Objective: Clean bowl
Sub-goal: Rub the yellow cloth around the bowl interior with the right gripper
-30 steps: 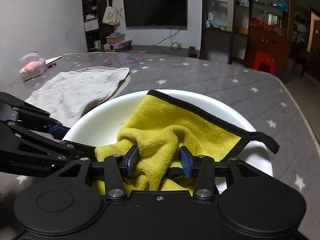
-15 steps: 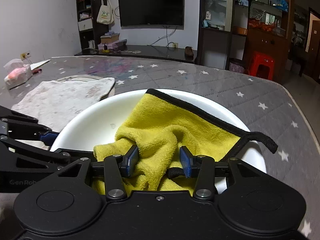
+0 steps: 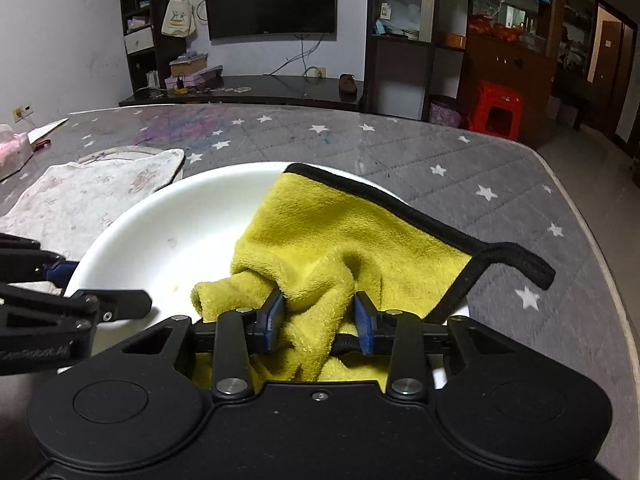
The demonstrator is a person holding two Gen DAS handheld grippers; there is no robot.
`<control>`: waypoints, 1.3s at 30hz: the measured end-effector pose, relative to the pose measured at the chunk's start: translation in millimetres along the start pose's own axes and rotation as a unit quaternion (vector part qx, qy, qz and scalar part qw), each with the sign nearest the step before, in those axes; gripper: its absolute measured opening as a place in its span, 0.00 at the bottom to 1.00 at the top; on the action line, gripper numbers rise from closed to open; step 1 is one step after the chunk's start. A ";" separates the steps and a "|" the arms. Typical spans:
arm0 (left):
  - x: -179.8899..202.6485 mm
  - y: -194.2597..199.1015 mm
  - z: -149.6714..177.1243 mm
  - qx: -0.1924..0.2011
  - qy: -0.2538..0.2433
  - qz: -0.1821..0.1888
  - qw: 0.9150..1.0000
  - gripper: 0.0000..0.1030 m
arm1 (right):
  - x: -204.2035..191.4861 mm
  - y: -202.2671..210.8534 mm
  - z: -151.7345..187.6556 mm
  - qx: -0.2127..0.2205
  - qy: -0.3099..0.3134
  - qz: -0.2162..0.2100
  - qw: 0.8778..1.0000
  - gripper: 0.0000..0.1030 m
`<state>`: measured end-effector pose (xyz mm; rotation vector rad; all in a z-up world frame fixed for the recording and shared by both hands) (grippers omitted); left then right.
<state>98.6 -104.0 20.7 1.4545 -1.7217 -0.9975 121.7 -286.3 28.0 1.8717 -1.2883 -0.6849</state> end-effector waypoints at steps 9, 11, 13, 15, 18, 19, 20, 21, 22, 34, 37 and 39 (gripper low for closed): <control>-1.9 -1.0 2.8 0.000 0.009 0.014 1.000 0.40 | -5.8 5.7 7.4 -0.003 0.001 -0.007 1.000 0.37; -1.0 -1.1 3.7 0.001 0.007 0.013 1.000 0.40 | -6.9 6.5 7.9 -0.003 0.002 -0.009 1.000 0.37; -0.4 -1.1 4.5 0.002 0.007 0.014 1.000 0.40 | -8.1 7.2 8.5 -0.004 0.002 -0.011 1.000 0.37; -0.1 -1.0 5.9 0.005 0.005 0.014 1.000 0.40 | -9.2 8.0 9.0 -0.004 0.003 -0.012 1.000 0.37; 0.6 -0.9 8.2 0.010 0.001 0.014 1.000 0.41 | -10.8 9.2 9.8 -0.005 0.004 -0.015 1.000 0.37; 1.1 -0.8 8.8 0.011 0.000 0.014 1.000 0.42 | -11.4 9.6 10.0 -0.005 0.005 -0.015 1.000 0.37; 1.6 -0.8 9.0 0.011 -0.002 0.014 1.000 0.42 | -11.9 9.9 10.3 -0.005 0.005 -0.016 1.000 0.37; 2.6 -0.7 9.5 0.012 -0.004 0.014 1.000 0.42 | -12.5 10.3 10.6 -0.006 0.006 -0.017 1.000 0.37; 3.5 -0.5 10.1 0.013 -0.007 0.014 1.000 0.42 | -12.6 10.4 10.1 -0.006 0.007 -0.019 1.000 0.37; 6.3 -2.7 19.5 0.041 -0.021 0.015 0.999 0.49 | -17.7 -1.6 -9.8 -0.008 0.020 -0.021 1.000 0.38; 6.2 -4.0 22.1 0.051 -0.020 0.015 0.998 0.50 | -17.4 -5.1 -14.0 -0.007 0.021 -0.019 1.000 0.38; 5.0 -4.6 23.1 0.057 -0.017 0.020 0.998 0.51 | -17.1 -7.4 -16.9 -0.007 0.021 -0.018 1.000 0.39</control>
Point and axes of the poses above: each gripper's, at about its wrist camera, not at the fingertips, and y roughly against the way its jaws point, x to its right, z to its underside, the point moved 1 cm from there along -y, roughly the way its jaws point, and after that the axes turned 15 degrees about -x, right-handed, at the moved point
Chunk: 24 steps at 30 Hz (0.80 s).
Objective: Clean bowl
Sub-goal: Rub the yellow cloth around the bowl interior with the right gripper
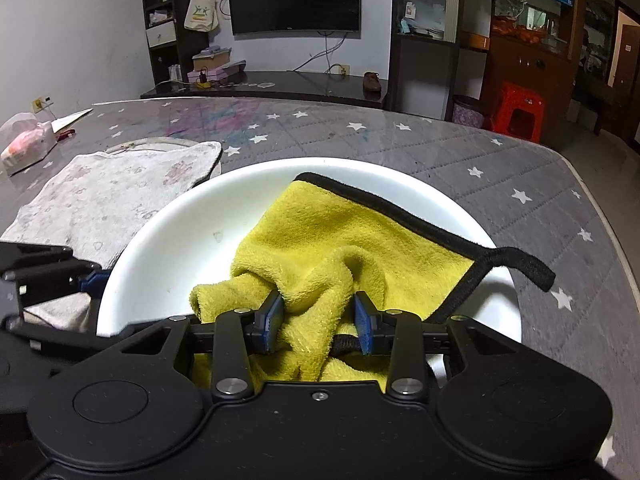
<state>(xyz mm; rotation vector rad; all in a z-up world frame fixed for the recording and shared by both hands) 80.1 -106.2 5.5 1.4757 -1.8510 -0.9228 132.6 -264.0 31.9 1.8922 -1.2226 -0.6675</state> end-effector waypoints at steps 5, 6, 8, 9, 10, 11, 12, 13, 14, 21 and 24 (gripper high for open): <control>-1.6 -0.7 5.0 0.022 0.004 0.004 1.000 0.54 | 1.1 -5.6 -7.1 0.001 0.001 0.003 1.000 0.39; -1.0 -1.0 5.6 0.025 0.004 0.003 1.000 0.54 | 1.3 -6.7 -8.5 0.001 0.001 0.003 1.000 0.39; 0.1 -1.5 6.5 0.032 0.005 0.000 0.999 0.55 | 1.8 -9.0 -11.4 0.002 0.001 0.004 1.000 0.40; 0.2 -1.7 6.8 0.034 0.006 -0.001 0.999 0.55 | 2.0 -10.1 -12.8 0.002 0.002 0.005 1.000 0.41; -0.1 -1.8 6.7 0.035 0.007 0.000 0.999 0.55 | 2.2 -11.6 -15.0 0.002 0.000 0.006 1.000 0.42; -0.7 -1.8 6.6 0.035 0.008 0.002 0.999 0.56 | 2.7 -13.2 -17.1 0.002 -0.003 0.008 1.000 0.43; -1.0 -1.8 6.7 0.036 0.009 0.003 0.999 0.56 | 3.6 -14.6 -18.9 -0.001 -0.006 0.008 1.000 0.43; -1.0 -1.5 6.7 0.037 0.009 0.003 0.999 0.56 | 4.6 -15.3 -20.7 -0.004 -0.007 0.007 1.000 0.44; -1.2 -1.4 6.7 0.037 0.009 0.003 0.999 0.56 | 5.4 -16.1 -22.6 -0.007 -0.010 0.008 1.000 0.44; -3.7 -1.3 6.3 0.039 0.014 0.009 0.999 0.60 | 10.5 -21.4 -34.4 -0.023 -0.027 0.015 0.999 0.50; -4.0 -1.3 6.4 0.038 0.017 0.005 0.999 0.65 | 11.2 -19.5 -29.7 -0.022 -0.033 0.018 0.999 0.50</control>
Point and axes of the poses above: each gripper's, at about its wrist camera, not at the fingertips, and y roughly against the way its jaws point, x to its right, z to its underside, the point moved 1 cm from there along -y, roughly the way its jaws point, and after that the axes turned 15 degrees about -x, right-handed, at the moved point
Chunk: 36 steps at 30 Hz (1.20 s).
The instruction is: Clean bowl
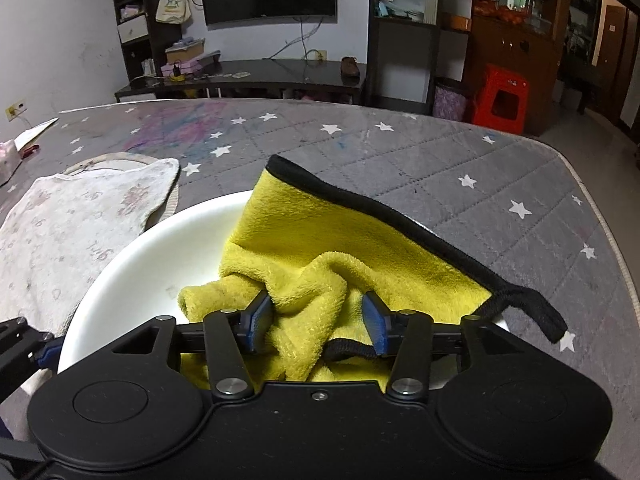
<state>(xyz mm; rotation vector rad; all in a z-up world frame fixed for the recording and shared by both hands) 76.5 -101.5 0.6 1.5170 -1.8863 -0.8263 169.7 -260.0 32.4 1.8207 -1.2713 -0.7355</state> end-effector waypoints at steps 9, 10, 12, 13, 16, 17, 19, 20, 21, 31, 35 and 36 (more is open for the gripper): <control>-10.1 -3.3 -0.5 -0.018 0.048 -0.033 0.998 1.00 | 3.0 5.4 14.8 0.006 -0.017 0.010 1.000 0.50; -9.9 -2.9 -0.3 -0.018 0.048 -0.033 0.998 1.00 | 3.4 5.9 16.5 0.007 -0.019 0.011 1.000 0.50; -10.2 -1.9 0.0 -0.018 0.049 -0.032 0.998 1.00 | 3.2 7.9 20.5 0.006 -0.022 0.013 1.000 0.50; -10.4 -1.3 0.3 -0.018 0.050 -0.030 0.998 1.00 | 3.1 8.9 22.6 0.006 -0.023 0.013 1.000 0.51; -10.6 0.2 0.9 -0.018 0.051 -0.029 0.998 1.00 | 2.8 11.8 28.7 0.005 -0.026 0.016 1.000 0.51; -11.0 -0.2 0.6 -0.018 0.051 -0.029 0.998 1.00 | 2.6 12.8 30.7 0.004 -0.027 0.017 0.999 0.51; -11.3 -0.4 0.5 -0.018 0.052 -0.028 0.998 1.00 | 2.4 14.8 34.8 0.004 -0.030 0.018 0.999 0.52; -11.3 -0.3 0.5 -0.018 0.052 -0.028 0.998 1.00 | 2.3 15.8 36.8 0.003 -0.031 0.019 0.999 0.52; -11.3 0.0 0.7 -0.018 0.052 -0.028 0.998 1.00 | 3.2 16.6 35.2 0.000 -0.031 0.019 0.999 0.52; -10.4 0.0 0.8 -0.018 0.052 -0.028 0.998 1.00 | 1.8 24.9 48.6 -0.009 -0.020 0.017 1.000 0.53; -12.0 -0.7 0.2 -0.018 0.052 -0.028 0.998 1.00 | 2.0 22.0 43.5 -0.010 -0.020 0.017 1.000 0.55; -11.9 -0.4 0.3 -0.018 0.052 -0.028 0.998 1.00 | 2.1 21.3 42.2 -0.011 -0.020 0.018 1.000 0.56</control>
Point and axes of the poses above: each gripper's, at about its wrist camera, not at the fingertips, and y roughly against the way its jaws point, x to its right, z to its underside, the point moved 1 cm from there along -y, roughly the way its jaws point, and after that the axes turned 15 degrees about -x, right-handed, at the moved point
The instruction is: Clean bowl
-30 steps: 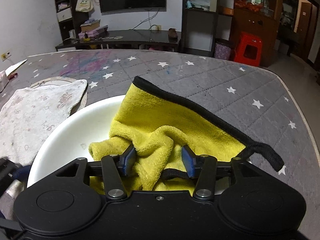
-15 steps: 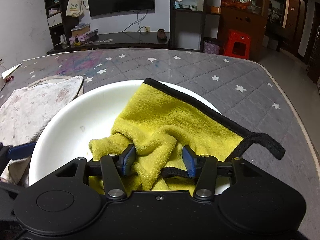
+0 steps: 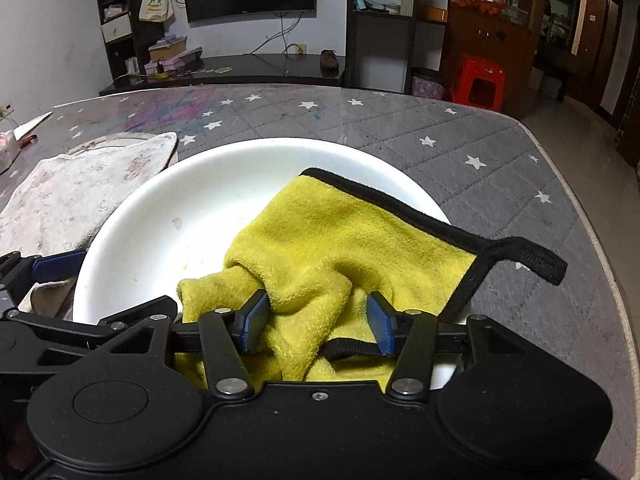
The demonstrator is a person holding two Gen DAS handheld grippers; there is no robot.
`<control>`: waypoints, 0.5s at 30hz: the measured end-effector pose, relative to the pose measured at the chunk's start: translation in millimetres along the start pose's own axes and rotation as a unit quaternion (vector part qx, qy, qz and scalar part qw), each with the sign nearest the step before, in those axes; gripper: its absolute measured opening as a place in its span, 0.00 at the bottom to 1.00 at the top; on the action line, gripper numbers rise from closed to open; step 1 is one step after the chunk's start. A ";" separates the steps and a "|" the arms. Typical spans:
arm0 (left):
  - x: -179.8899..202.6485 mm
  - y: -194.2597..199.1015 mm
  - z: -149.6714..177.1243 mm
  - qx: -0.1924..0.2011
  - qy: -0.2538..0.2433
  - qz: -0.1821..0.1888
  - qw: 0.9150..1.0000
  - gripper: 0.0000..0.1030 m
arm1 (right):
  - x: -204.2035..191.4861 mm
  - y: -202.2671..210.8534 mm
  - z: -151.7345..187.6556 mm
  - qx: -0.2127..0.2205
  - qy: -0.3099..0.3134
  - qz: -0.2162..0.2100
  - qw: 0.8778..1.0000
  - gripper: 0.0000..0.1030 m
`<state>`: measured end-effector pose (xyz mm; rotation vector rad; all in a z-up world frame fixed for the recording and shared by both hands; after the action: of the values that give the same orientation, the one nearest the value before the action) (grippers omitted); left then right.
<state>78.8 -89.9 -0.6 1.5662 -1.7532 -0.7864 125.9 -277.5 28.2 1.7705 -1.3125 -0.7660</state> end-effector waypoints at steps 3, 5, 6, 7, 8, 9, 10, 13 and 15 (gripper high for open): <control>0.5 0.5 0.5 0.000 0.000 0.000 1.000 1.00 | -0.1 -2.0 -3.9 -0.001 0.000 0.000 1.000 0.58; 0.1 0.6 0.8 0.000 0.000 0.000 1.000 1.00 | -0.1 -3.4 -6.6 -0.002 0.000 0.000 1.000 0.60; -0.1 0.6 0.7 0.000 0.000 0.000 1.000 1.00 | -0.2 -4.1 -7.9 -0.002 0.000 0.000 1.000 0.61; -0.1 0.7 0.8 0.000 0.000 0.000 1.000 1.00 | -0.2 -4.7 -9.2 -0.002 0.001 0.000 1.000 0.62; 0.0 0.8 0.8 0.000 0.000 0.000 1.000 1.00 | -0.2 -5.4 -10.5 -0.002 0.001 0.000 1.000 0.62; 0.1 0.9 0.8 0.000 0.000 0.000 1.000 1.00 | -0.2 -6.1 -11.8 -0.003 0.001 0.000 1.000 0.64; 0.1 0.8 0.8 0.000 -0.001 0.000 1.000 1.00 | -0.3 -6.8 -13.1 -0.003 0.001 0.000 1.000 0.65; 0.0 1.1 0.9 0.000 -0.001 0.000 1.000 1.00 | -0.4 -9.3 -18.6 -0.003 0.000 0.000 1.000 0.68; -0.2 1.0 0.9 0.000 -0.001 0.000 1.000 1.00 | -1.6 -12.0 -21.9 -0.002 0.000 0.001 1.000 0.70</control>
<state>77.5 -89.6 -0.4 1.5665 -1.7539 -0.7876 149.4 -268.9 29.1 1.7660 -1.3124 -0.7653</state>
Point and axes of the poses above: each gripper's, at about its wrist camera, not at the fingertips, and y roughly against the way its jaws point, x to its right, z to its underside, the point moved 1 cm from there along -y, roughly the way its jaws point, and after that the axes turned 15 degrees about -x, right-handed, at the moved point
